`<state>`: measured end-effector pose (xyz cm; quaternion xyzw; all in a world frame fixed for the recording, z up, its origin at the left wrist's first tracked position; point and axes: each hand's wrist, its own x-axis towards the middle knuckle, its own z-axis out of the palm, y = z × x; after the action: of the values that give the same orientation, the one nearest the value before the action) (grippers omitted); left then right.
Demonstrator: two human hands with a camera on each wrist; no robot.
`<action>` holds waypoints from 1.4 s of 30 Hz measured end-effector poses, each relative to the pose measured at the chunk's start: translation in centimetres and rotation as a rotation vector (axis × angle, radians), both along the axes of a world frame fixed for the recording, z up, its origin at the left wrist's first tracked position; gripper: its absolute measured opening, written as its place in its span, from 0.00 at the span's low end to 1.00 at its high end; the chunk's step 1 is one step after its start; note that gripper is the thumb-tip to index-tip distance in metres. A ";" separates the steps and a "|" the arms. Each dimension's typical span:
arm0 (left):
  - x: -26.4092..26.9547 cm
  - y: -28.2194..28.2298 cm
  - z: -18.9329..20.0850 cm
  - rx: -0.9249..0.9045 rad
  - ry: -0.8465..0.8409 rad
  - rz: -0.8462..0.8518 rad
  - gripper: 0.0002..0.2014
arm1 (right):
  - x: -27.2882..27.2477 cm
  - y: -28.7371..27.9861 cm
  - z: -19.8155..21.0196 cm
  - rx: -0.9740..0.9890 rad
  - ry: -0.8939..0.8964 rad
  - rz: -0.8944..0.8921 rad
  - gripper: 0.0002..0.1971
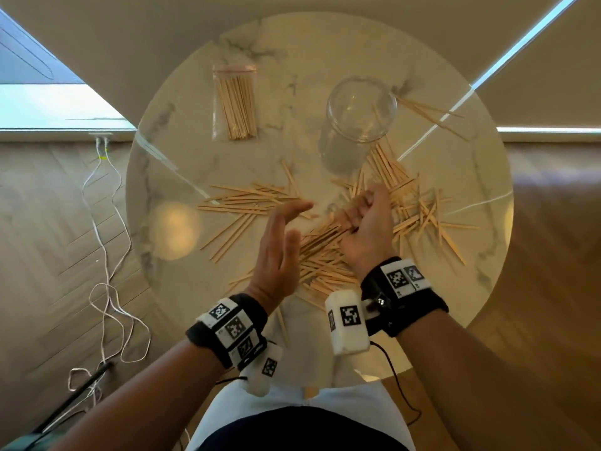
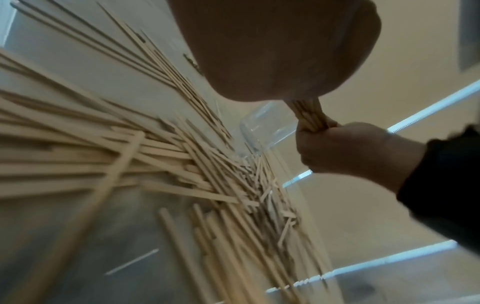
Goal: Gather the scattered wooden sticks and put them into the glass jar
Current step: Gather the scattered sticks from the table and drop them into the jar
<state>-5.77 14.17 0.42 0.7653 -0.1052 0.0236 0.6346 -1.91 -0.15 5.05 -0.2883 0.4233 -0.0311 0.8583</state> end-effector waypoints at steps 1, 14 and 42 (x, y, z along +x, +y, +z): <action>0.2 -0.5 0.5 -0.030 0.009 0.047 0.33 | -0.5 0.4 -0.1 0.036 0.004 -0.015 0.21; -1.0 -1.5 2.3 0.018 0.006 -0.118 0.30 | -3.1 1.2 0.3 0.170 0.045 0.174 0.24; 4.5 -3.7 4.1 0.029 -0.010 -0.061 0.35 | 1.8 -6.2 5.2 -0.378 -0.081 0.461 0.21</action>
<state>-1.27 10.50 4.48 0.7707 -0.1321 0.0065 0.6233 -0.10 -6.37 10.29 -0.5300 0.2988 0.0750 0.7900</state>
